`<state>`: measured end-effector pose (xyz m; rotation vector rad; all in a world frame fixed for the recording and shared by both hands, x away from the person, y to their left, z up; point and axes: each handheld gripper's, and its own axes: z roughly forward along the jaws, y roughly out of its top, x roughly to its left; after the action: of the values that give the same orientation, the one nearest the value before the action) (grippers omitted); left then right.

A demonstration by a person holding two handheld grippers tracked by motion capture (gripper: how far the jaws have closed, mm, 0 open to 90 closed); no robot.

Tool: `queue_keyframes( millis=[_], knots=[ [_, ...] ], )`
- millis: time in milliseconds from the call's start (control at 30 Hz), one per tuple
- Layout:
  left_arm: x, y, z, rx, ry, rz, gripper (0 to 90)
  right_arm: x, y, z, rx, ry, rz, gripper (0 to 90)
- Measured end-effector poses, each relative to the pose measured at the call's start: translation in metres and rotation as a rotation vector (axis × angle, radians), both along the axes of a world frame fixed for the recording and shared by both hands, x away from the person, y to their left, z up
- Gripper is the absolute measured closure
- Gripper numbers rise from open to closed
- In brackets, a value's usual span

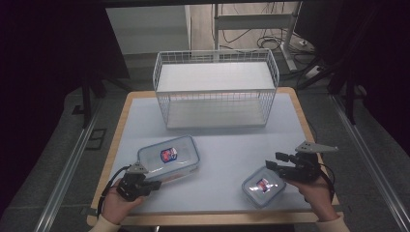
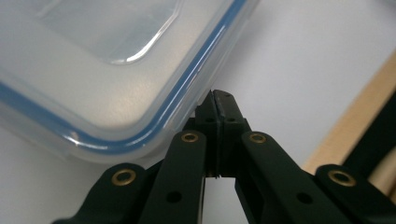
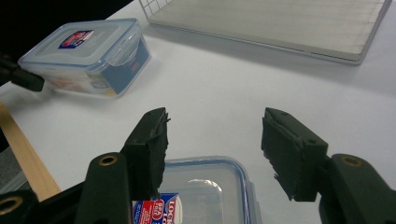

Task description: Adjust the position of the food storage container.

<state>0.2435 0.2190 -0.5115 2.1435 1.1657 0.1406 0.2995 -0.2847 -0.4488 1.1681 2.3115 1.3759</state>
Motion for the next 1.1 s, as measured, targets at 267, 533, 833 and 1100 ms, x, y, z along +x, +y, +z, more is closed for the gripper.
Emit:
queue_keyframes(
  millis=[267,533,833,1100],
  knots=[
    [-0.006,0.027,0.0,-0.054,0.013,0.055,89.7,-0.001,0.0,0.0,0.001,0.004,0.002,40.7],
    [-0.004,0.077,-0.002,-0.064,0.005,0.239,89.7,0.0,-0.001,0.003,0.003,-0.006,-0.001,40.2],
    [0.023,0.076,-0.008,-0.073,0.023,0.257,89.7,0.002,0.0,0.0,-0.006,0.002,0.004,40.0],
    [0.039,0.068,-0.007,-0.071,0.005,0.27,89.6,0.002,-0.001,0.001,-0.005,0.0,-0.002,40.0]
  ],
)
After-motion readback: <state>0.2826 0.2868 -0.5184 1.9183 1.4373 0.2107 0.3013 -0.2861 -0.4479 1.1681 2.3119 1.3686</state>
